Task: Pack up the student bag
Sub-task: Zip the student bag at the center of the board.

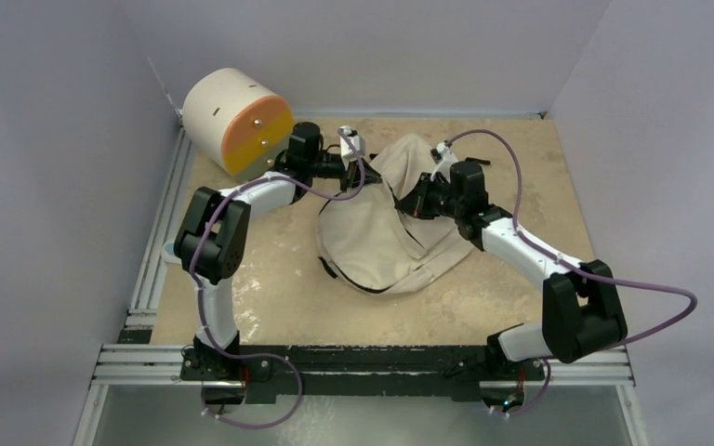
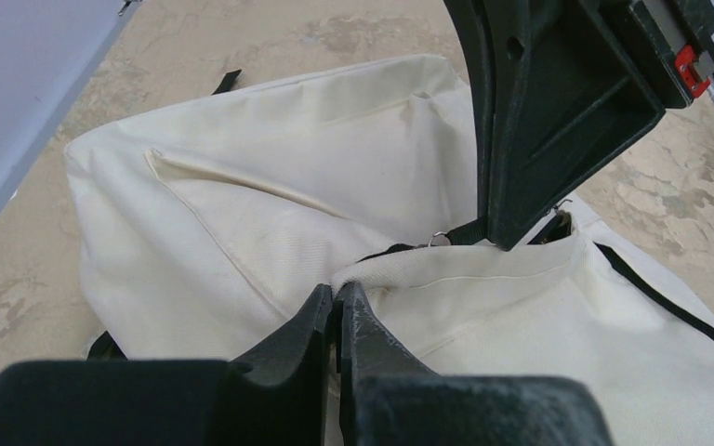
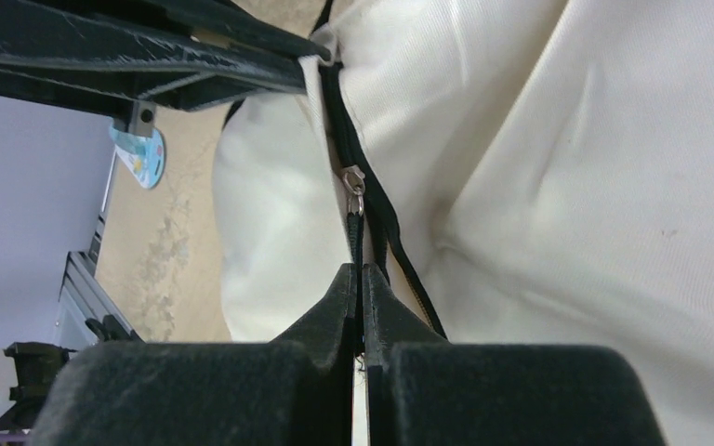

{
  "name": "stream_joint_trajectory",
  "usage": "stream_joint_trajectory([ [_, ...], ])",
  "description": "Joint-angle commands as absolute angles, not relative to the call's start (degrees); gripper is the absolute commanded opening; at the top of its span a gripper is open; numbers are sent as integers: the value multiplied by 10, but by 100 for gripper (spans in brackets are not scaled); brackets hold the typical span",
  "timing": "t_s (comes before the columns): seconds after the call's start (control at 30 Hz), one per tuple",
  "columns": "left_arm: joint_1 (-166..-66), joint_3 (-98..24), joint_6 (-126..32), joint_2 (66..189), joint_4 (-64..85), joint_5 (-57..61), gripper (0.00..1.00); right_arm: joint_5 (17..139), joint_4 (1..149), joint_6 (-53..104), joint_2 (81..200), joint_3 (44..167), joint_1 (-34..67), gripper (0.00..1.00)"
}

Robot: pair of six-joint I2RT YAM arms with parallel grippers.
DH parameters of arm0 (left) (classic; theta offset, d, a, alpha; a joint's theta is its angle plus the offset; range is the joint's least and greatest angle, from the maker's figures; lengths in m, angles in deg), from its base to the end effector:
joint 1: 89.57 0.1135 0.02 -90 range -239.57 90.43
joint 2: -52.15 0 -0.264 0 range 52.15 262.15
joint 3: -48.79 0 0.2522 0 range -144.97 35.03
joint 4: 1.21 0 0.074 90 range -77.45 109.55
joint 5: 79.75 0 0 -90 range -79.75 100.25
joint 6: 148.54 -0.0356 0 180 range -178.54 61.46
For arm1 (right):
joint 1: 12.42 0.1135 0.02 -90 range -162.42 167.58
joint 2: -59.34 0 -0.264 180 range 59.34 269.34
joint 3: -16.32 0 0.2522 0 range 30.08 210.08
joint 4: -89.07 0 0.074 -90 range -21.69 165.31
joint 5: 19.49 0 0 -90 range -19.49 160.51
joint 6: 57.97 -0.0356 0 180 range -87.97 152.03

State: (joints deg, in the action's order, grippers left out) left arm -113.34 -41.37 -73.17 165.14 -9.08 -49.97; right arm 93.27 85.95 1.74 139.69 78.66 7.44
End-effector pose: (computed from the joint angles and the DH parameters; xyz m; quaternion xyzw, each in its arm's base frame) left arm 0.3940 -0.2073 0.2350 0.5142 0.5475 -0.4386 0.4935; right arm 0.2918 0.1200 0.2573 -0.0376 0.8153 0.3823 0.4331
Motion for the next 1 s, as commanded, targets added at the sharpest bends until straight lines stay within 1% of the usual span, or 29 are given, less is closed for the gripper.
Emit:
stream_joint_trajectory([
  [0.0, -1118, -423, -755, 1642, -124, -475, 0, 951, 832, 36, 1376, 765, 74, 0],
  [0.1, -1118, -414, -753, 1640, -130, -475, 0, 961, 828, 43, 1377, 761, 74, 0],
  [0.23, -1117, -410, -754, 1640, -130, -458, 0, 952, 784, 62, 1367, 759, 74, 0],
  [0.47, -1106, -427, -724, 1659, -120, -369, 0, 908, 740, 60, 1317, 724, 74, 0],
  [0.97, -1082, -422, -714, 1671, -98, -236, 0, 823, 644, 22, 1242, 694, 74, 0],
])
